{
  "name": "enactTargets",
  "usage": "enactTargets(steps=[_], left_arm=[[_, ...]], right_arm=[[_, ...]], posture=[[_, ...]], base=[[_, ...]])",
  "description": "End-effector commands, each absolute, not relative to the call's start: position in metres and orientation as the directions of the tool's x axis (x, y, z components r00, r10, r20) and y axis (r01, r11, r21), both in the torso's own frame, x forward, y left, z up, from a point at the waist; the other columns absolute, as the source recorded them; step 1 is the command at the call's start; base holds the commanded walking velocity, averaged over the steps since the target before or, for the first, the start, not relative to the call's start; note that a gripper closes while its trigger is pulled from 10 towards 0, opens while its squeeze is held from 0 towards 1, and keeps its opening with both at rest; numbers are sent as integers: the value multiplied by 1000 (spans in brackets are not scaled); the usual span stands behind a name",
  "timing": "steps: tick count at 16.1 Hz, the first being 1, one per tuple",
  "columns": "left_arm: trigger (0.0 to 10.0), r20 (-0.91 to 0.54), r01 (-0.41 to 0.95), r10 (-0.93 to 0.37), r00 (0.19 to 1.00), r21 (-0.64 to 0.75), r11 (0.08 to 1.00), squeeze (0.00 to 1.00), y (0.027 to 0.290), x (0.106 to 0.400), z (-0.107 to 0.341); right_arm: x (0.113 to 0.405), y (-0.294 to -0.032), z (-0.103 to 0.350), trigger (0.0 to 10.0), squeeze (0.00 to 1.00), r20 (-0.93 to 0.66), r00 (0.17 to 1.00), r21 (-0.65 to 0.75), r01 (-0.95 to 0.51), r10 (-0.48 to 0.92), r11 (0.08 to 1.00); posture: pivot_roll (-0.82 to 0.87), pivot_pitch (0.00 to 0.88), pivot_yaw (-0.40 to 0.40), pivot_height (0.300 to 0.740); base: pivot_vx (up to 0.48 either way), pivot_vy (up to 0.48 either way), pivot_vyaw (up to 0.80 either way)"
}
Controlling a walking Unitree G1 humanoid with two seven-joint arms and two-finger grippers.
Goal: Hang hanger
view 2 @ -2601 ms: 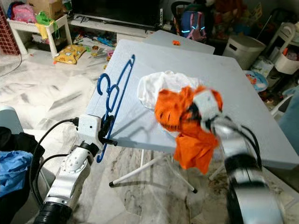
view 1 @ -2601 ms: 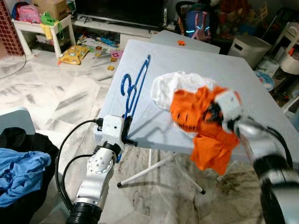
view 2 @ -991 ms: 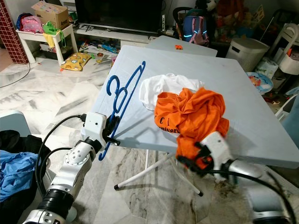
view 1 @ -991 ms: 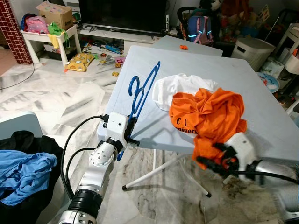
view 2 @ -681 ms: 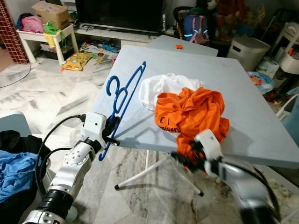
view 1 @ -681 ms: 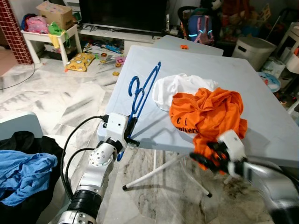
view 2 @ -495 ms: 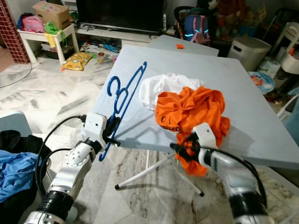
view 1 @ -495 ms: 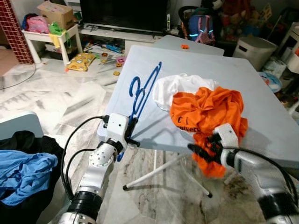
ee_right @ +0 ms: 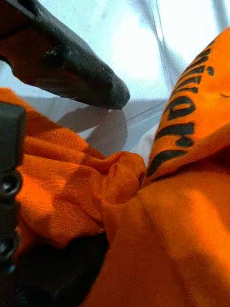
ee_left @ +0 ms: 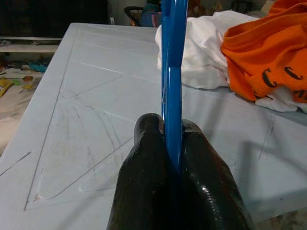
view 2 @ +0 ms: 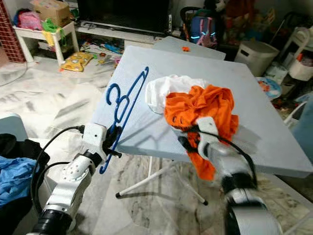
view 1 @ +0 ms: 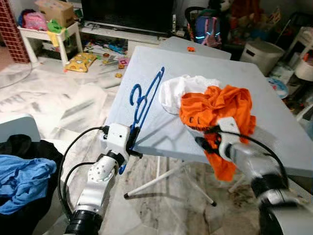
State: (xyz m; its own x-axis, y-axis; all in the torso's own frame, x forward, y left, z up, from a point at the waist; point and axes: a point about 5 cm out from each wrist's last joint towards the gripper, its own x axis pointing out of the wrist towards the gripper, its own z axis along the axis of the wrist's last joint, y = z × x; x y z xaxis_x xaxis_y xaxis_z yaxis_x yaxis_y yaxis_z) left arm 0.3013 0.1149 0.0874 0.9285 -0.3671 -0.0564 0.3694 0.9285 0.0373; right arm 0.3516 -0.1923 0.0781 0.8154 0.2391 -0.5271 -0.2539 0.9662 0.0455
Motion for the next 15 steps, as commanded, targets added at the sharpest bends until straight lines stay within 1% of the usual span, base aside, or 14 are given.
enactTargets(steps=[1,3,4,5,7,8,9,10,11,12,13,14,15], left_arm=[[10000,-99,360,-356,929,32,932,0,117,297,81],[10000,-99,346,-342,935,34,938,0,119,296,81],[10000,-97,337,-332,938,34,941,0,120,295,81],[10000,-96,325,-321,942,35,945,0,121,295,82],[10000,-96,314,-309,946,37,949,0,123,293,82],[10000,-98,303,-298,950,40,952,0,125,293,82],[10000,-98,298,-293,951,43,953,0,126,293,82],[10000,-100,296,-290,952,44,954,0,126,293,82],[10000,-100,297,-291,951,46,954,0,124,294,82],[10000,-100,302,-296,950,45,952,0,122,294,82],[10000,-98,310,-304,948,43,950,0,120,295,83],[10000,-95,316,-311,946,42,948,0,119,297,84],[10000,-95,316,-311,946,42,948,0,119,297,84]], right_arm=[[369,-185,98,10000,0,-472,854,37,-229,219,973],[383,-175,116,10000,0,-424,884,46,-194,195,980],[391,-173,129,10000,0,-388,907,59,-151,162,987],[399,-175,146,10000,0,-343,934,113,-64,99,992],[406,-188,166,10000,0,-290,957,120,54,-17,991],[411,-205,189,10000,0,-209,967,146,176,-143,974],[413,-218,208,10000,0,-127,965,138,247,-230,959],[414,-229,228,10000,0,-48,960,159,281,-277,946],[415,-231,236,10000,0,-2,966,143,255,-258,956],[415,-231,234,10000,0,1,972,126,234,-236,964],[414,-229,229,10000,0,-4,979,109,202,-203,973],[410,-229,213,10000,0,-35,988,61,154,-152,986],[409,-230,209,10000,0,-45,989,53,144,-141,988]], posture=[[219,0,-174,740],[240,0,-192,740],[251,0,-202,740],[261,0,-209,740],[273,0,-219,740],[276,0,-221,740],[275,0,-220,740],[269,0,-216,740],[262,0,-210,740],[259,0,-207,740],[255,0,-203,740],[249,0,-197,740],[249,0,-197,740]], base=[[0,0,0],[0,0,0],[0,0,0],[0,0,0],[0,0,0],[0,0,0],[0,0,0],[0,0,0],[0,0,0],[0,0,0],[0,0,0],[0,0,0],[0,0,0]])
